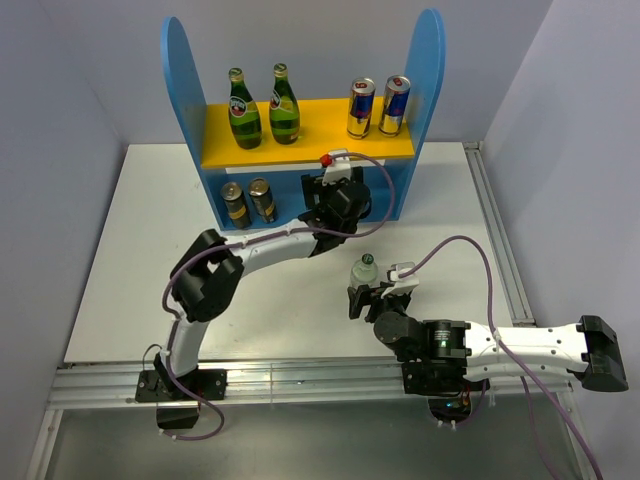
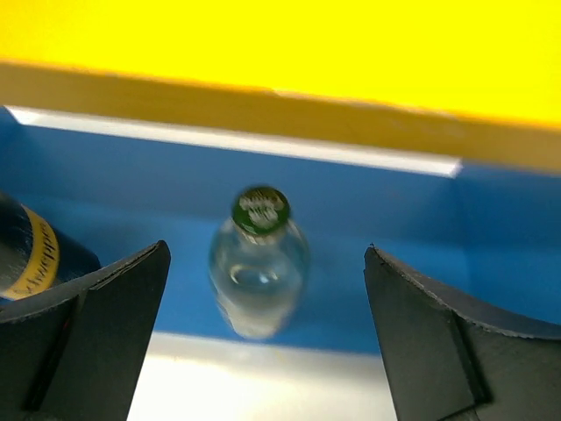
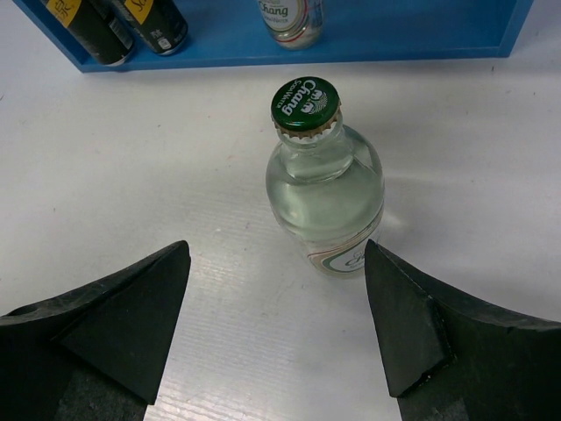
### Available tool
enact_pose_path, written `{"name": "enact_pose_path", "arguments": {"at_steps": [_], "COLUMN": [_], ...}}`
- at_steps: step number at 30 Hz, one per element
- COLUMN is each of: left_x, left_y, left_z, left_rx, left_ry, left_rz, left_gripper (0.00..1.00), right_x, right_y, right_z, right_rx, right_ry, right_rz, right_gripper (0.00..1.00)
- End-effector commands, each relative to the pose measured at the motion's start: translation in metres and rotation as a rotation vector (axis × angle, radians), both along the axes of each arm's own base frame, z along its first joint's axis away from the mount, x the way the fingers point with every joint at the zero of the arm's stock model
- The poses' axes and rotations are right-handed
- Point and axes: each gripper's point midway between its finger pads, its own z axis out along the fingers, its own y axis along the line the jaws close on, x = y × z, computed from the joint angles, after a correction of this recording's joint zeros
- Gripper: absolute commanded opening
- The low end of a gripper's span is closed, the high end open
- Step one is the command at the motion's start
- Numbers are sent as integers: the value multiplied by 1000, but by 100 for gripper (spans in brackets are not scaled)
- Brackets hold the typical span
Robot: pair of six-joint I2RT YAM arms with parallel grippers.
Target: Place and organize the beverage onto the shelf
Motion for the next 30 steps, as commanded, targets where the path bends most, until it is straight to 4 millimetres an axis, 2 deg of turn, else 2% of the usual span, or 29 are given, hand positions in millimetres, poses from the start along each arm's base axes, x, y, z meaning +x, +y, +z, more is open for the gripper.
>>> {"name": "enact_pose_path", "arguments": {"at_steps": [1,4,7,10,12,13,15,16,17,19,20,21,22,23,24,25,26,27,28,30], "left_x": [-17,-37,-67,-103,-125,-136,-161,-170,-186,-206,-221,-231,-241,-259,-269,-277,-289,-295,-299,-306], "left_y": [-10,-6,2,18,20,31,29,36,36,39,32,24,24,12,5,-9,-18,-26,-37,-51], "left_z": [19,28,40,56,62,67,67,69,61,49,40,36,19,10,1,-9,-17,-22,-32,-39], "left_rx": [-61,-40,-22,-61,-78,-86,-80,-86,-75,-89,-99,-118,-103,-95,-87,-114,-97,-98,-106,-94], "left_ry": [21,22,35,43,39,32,37,37,70,105,127,131,146,158,165,155,162,157,145,129], "left_rz": [-85,-99,-114,-140,-170,-170,-221,-227,-254,-296,-343,-388,-426,-502,-550,-604,-663,-690,-717,-750], "left_gripper": [99,99,99,99,99,99,99,99,99,99,99,99,99,99,99,99,99,99,99,99], "right_x": [2,2,2,2,2,2,1,1,1,1,4,3,4,6,6,5,5,6,5,6], "right_y": [4,3,2,0,-4,-5,-7,-9,-13,-23,-37,-55,-62,-75,-79,-93,-95,-96,-109,-118], "right_z": [19,19,20,21,26,25,30,30,34,36,39,29,41,43,46,47,47,52,55,60], "right_rx": [50,55,62,67,91,101,133,141,163,175,175,170,202,189,323,267,254,349,302,313], "right_ry": [-22,-21,-24,-25,-31,-35,-47,-52,-58,-44,-54,-27,-33,-56,-40,-48,-55,-61,-75,-98], "right_rz": [-19,-19,-19,-29,-36,-34,-27,-29,-38,-82,-153,-223,-268,-325,-380,-401,-418,-451,-466,-498], "right_gripper": [87,87,87,86,84,84,85,86,87,89,100,100,100,100,100,100,100,100,100,100]}}
